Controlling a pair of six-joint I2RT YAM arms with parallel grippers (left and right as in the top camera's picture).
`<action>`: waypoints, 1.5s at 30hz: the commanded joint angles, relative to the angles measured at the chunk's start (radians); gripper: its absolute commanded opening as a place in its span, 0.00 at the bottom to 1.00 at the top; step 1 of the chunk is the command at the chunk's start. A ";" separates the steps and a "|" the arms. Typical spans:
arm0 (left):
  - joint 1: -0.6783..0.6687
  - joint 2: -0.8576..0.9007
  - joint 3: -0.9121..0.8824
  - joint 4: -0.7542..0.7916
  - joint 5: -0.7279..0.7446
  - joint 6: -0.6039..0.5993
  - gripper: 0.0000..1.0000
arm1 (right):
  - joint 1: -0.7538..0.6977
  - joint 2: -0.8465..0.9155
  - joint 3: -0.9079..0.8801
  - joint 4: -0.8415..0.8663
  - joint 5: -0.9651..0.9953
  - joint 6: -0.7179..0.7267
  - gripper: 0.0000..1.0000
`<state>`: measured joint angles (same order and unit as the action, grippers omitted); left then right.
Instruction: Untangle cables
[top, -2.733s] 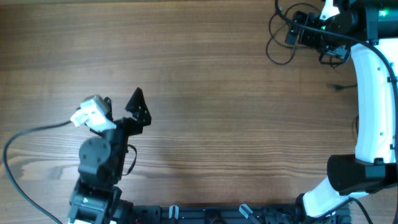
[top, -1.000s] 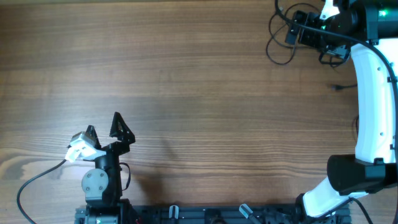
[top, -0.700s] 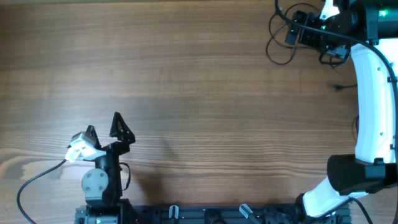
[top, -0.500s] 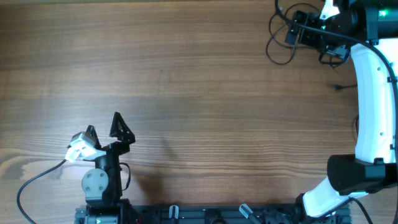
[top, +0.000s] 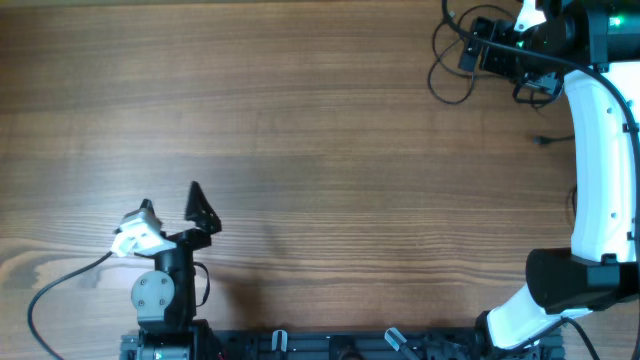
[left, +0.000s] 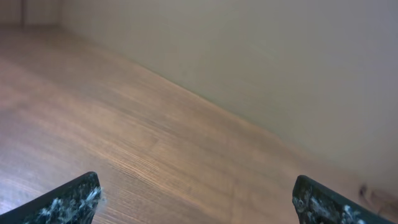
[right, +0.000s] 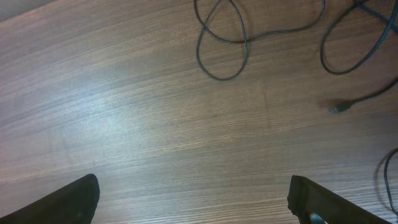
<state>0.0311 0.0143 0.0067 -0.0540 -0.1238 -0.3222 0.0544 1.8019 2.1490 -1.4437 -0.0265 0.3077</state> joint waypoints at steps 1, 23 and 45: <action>0.005 -0.010 -0.001 -0.011 0.153 0.299 1.00 | -0.001 -0.019 0.003 0.000 -0.012 -0.018 1.00; 0.005 -0.010 -0.001 -0.021 0.161 0.344 1.00 | -0.001 -0.019 0.003 0.000 -0.012 -0.018 1.00; 0.005 -0.010 -0.001 -0.021 0.161 0.344 1.00 | -0.001 -0.019 0.003 0.000 -0.012 -0.018 1.00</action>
<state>0.0311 0.0143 0.0067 -0.0650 0.0174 0.0036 0.0544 1.8019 2.1490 -1.4441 -0.0265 0.3077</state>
